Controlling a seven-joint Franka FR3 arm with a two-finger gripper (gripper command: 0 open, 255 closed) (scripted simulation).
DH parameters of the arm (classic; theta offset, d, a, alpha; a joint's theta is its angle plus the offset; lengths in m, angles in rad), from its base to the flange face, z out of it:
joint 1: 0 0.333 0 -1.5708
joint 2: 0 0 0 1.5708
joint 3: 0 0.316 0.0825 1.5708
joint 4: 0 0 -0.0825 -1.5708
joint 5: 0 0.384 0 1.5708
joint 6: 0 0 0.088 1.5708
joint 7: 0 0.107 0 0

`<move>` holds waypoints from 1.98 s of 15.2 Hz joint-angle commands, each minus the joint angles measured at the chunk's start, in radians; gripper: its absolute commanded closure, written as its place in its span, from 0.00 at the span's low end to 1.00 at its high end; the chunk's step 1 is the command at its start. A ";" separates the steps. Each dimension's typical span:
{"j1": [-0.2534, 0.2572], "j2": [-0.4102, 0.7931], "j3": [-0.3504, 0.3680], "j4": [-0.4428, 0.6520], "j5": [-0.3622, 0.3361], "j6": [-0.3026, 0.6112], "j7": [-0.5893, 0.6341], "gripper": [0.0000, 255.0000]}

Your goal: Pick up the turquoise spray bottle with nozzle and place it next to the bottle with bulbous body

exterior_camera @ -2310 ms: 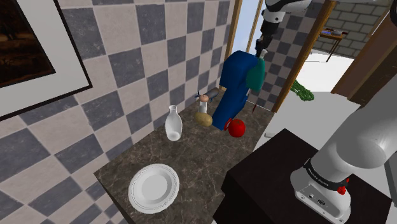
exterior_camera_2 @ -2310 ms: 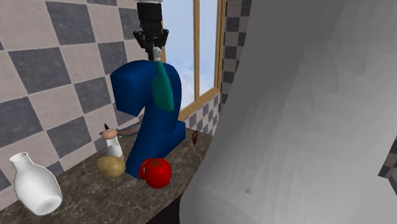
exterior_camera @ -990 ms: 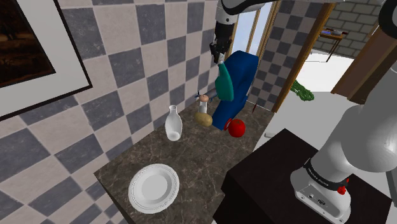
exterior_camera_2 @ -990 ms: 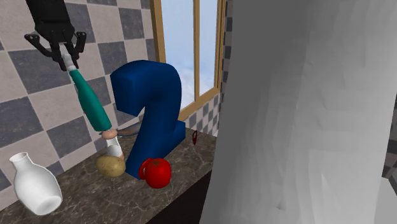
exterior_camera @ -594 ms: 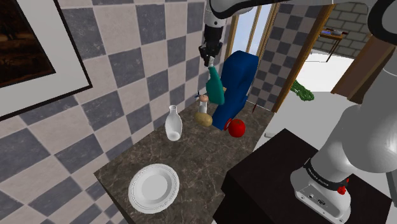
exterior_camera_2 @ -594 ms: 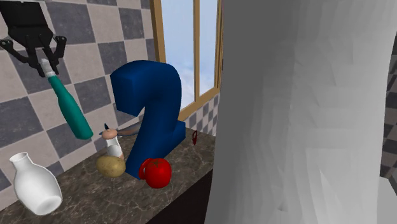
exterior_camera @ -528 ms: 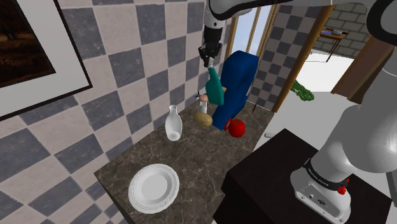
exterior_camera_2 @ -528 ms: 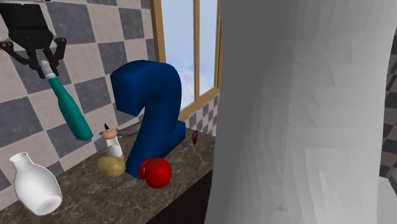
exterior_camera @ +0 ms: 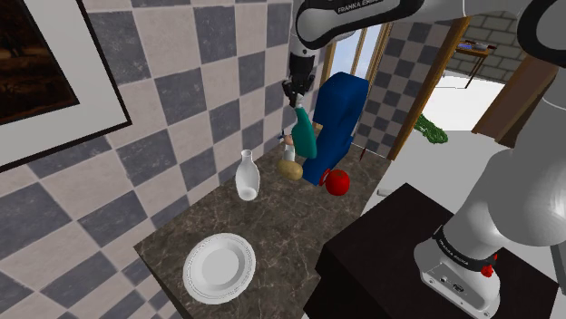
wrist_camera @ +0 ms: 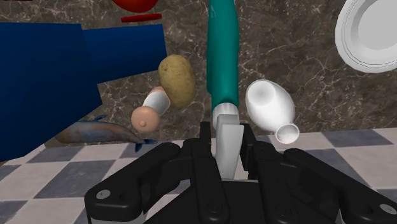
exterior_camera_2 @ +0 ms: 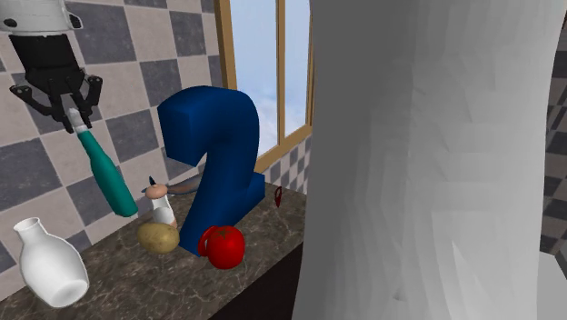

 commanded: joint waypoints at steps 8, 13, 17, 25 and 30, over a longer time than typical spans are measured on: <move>-0.001 0.034 0.001 -0.079 0.004 0.113 0.001 1.00; -0.002 0.059 0.002 -0.115 0.008 0.174 0.000 1.00; -0.003 0.083 0.003 -0.139 0.012 0.222 -0.002 1.00; -0.006 0.139 0.006 -0.178 0.021 0.316 -0.005 1.00; -0.008 0.179 0.008 -0.196 0.027 0.374 -0.008 1.00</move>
